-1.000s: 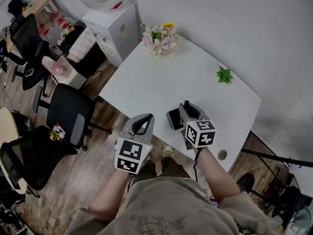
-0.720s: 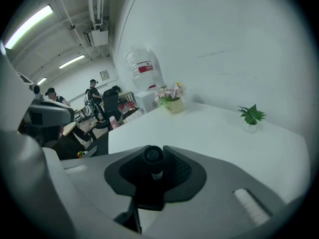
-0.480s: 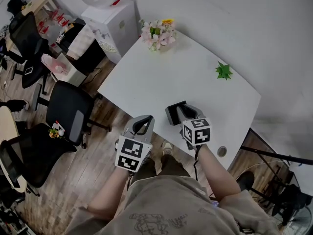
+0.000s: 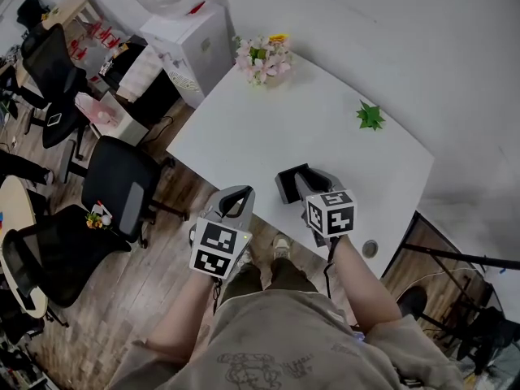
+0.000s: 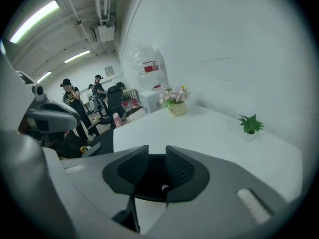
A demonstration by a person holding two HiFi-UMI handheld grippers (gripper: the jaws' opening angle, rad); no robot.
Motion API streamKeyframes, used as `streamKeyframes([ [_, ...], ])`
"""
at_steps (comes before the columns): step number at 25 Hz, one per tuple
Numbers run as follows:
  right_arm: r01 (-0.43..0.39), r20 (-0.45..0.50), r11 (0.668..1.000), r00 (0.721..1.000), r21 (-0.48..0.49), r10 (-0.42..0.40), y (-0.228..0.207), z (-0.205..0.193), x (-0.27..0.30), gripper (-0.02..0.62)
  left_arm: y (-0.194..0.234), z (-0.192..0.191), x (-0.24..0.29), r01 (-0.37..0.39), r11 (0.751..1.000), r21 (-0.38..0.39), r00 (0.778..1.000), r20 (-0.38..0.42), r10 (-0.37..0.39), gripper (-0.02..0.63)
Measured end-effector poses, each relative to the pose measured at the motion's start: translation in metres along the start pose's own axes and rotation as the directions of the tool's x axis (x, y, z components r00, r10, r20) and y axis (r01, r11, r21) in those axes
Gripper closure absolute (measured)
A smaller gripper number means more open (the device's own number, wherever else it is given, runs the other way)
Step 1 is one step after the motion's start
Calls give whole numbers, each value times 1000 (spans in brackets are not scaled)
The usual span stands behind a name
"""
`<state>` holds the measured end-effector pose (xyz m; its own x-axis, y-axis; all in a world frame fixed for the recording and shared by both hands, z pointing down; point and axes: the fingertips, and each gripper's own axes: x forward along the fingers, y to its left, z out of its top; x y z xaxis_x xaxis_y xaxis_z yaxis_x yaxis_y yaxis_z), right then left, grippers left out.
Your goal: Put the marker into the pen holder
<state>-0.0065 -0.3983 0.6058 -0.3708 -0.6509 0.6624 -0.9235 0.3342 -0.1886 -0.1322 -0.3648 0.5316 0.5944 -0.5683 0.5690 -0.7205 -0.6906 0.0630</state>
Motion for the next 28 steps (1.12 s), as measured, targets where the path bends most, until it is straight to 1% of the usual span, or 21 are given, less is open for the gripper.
streamKeyframes([
  [4,-17,96,1000,995,-5,17,4,35,-30,494,4,19,-11,-23,1000,15,999,37,23,606],
  [7,-25,178,1000,984,-15,28,10,64,-57,508,5,36,-23,-39,998,42,997,69,36,605],
  [10,-33,262,999,964,-40,42,18,94,-87,520,3,58,-37,-51,994,91,994,101,42,605],
  [14,-39,371,996,926,-80,66,31,129,-129,545,0,95,-62,-70,990,126,982,184,47,605],
  [17,-39,430,993,899,-109,83,38,147,-156,568,-1,121,-82,-105,982,155,964,257,63,605],
  [21,-45,476,989,873,-141,108,50,161,-186,568,2,146,-108,-154,977,150,929,358,92,605],
  [24,-59,507,984,851,-167,137,62,168,-207,568,2,160,-127,-174,975,142,905,412,102,605],
  [28,-78,552,981,817,-179,166,80,173,-232,568,0,175,-151,-187,973,137,877,469,103,605],
])
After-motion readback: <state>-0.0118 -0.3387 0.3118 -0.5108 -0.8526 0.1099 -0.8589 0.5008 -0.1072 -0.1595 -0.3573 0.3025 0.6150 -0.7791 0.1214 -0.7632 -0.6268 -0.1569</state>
